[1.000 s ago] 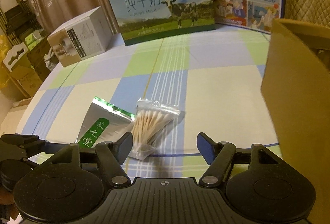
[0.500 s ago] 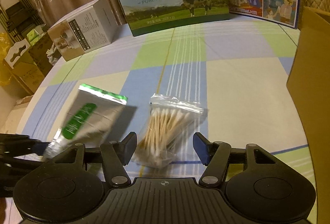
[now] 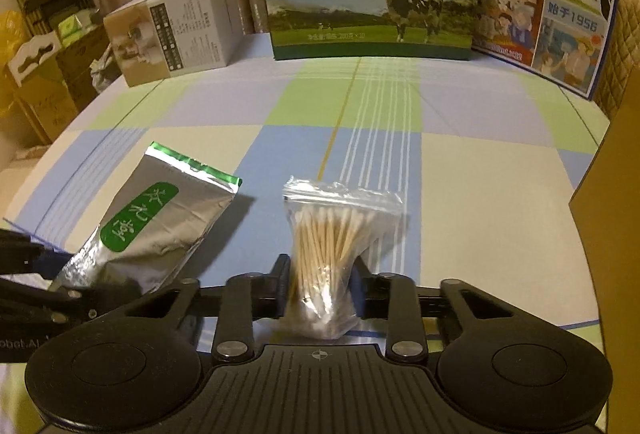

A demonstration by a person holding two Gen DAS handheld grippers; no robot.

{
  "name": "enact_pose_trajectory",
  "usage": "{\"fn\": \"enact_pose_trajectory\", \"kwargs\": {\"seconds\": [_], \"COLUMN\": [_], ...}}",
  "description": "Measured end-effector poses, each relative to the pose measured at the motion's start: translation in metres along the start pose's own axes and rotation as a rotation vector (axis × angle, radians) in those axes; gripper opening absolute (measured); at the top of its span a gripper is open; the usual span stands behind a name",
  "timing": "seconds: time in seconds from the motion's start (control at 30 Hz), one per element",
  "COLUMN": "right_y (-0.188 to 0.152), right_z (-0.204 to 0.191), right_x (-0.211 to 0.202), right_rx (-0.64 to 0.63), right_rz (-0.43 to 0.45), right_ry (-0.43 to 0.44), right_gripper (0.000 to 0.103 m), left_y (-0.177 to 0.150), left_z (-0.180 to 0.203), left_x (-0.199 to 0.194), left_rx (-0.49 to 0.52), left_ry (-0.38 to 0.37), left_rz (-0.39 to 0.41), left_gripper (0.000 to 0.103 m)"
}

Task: Organize objects
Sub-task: 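Grasp the silver tea pouch with the left tool while the right tool grasps the cotton swab bag, then carry the tea pouch and cotton swab bag over the cardboard box with both tools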

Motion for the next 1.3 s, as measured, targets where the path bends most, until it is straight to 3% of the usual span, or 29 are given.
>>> {"fn": "enact_pose_trajectory", "kwargs": {"seconds": [0.27, 0.47, 1.03, 1.3], "right_y": [-0.001, -0.012, -0.071, -0.084], "right_z": [0.002, 0.004, -0.018, -0.032], "right_x": [-0.023, -0.066, -0.240, -0.298], "right_rx": [0.012, 0.070, 0.136, 0.112], "right_rz": [0.009, 0.027, 0.092, 0.142], "right_ry": [0.000, 0.002, -0.008, -0.015], "right_gripper": [0.019, 0.019, 0.019, 0.019], "left_y": [-0.006, -0.018, -0.112, -0.143], "left_z": [0.003, 0.016, 0.081, 0.098], "left_x": [-0.006, -0.028, -0.159, -0.213], "left_rx": [-0.022, -0.034, -0.130, -0.158], "left_ry": [-0.002, -0.005, -0.037, -0.031], "left_rz": [0.003, 0.028, 0.098, 0.146], "left_gripper": [0.039, 0.038, 0.038, 0.038]}}
Point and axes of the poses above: each gripper's, at about its wrist camera, not at the fingertips, and x roughly the way its jaws point, z to its right, y to its top, the point moved 4 cm from there along x, roughly the way its jaws point, and after that the axes turned 11 degrees about -x, right-handed, at the moved point
